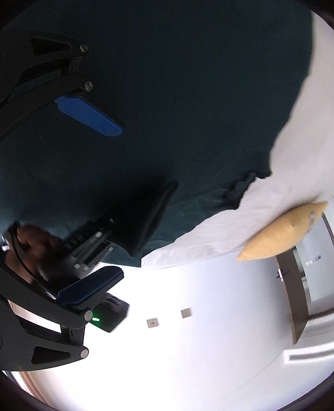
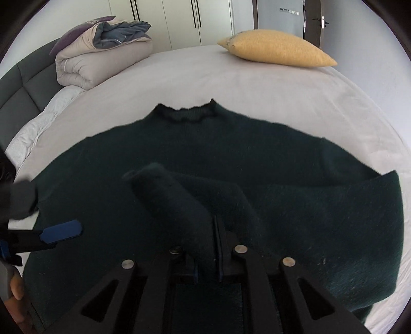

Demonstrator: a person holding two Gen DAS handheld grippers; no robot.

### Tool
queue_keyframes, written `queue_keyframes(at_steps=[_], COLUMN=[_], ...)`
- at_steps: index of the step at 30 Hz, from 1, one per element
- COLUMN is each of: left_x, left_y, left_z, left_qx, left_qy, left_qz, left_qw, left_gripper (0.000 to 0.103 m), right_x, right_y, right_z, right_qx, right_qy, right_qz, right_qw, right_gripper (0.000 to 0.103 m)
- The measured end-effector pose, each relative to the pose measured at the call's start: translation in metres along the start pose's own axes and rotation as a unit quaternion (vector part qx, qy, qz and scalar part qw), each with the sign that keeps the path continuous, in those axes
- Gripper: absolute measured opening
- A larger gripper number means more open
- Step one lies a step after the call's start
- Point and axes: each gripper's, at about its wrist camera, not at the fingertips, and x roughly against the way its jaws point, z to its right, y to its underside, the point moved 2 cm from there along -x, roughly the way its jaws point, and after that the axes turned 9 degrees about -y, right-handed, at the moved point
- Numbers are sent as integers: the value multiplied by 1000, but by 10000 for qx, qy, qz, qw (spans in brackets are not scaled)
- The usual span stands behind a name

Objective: Fold small clothes

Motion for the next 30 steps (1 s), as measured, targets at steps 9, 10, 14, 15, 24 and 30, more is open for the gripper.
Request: queue_keyframes(at_steps=[9, 10, 14, 15, 24, 30], left_x=[-61, -66, -76, -79, -34, 18], left_y=[-7, -11, -2, 1, -16, -40], left_z=[14, 16, 20, 21, 36, 22], left_qx=[337, 382, 331, 292, -294, -376], left_qy=[205, 199, 124, 16, -304, -482], left_qz=[-641, -655, -903, -946, -164, 394], left_qw=[9972, 9969, 9953, 9951, 9990, 9974], left_gripper=[102, 101, 36, 28, 8, 7], right_x=[13, 14, 31, 37, 78, 77], right_y=[10, 11, 21, 26, 81, 75], right_z=[-6, -7, 10, 18, 127, 154], right_qx=[-292, -299, -782, -1008, -3979, -4747], right_qy=[-598, -624, -920, -1026, -2705, -2959], right_qz=[132, 146, 237, 288, 1249, 1780], right_qw=[9977, 9975, 9924, 9892, 8677, 8096], right_gripper=[54, 54, 61, 62, 81, 84])
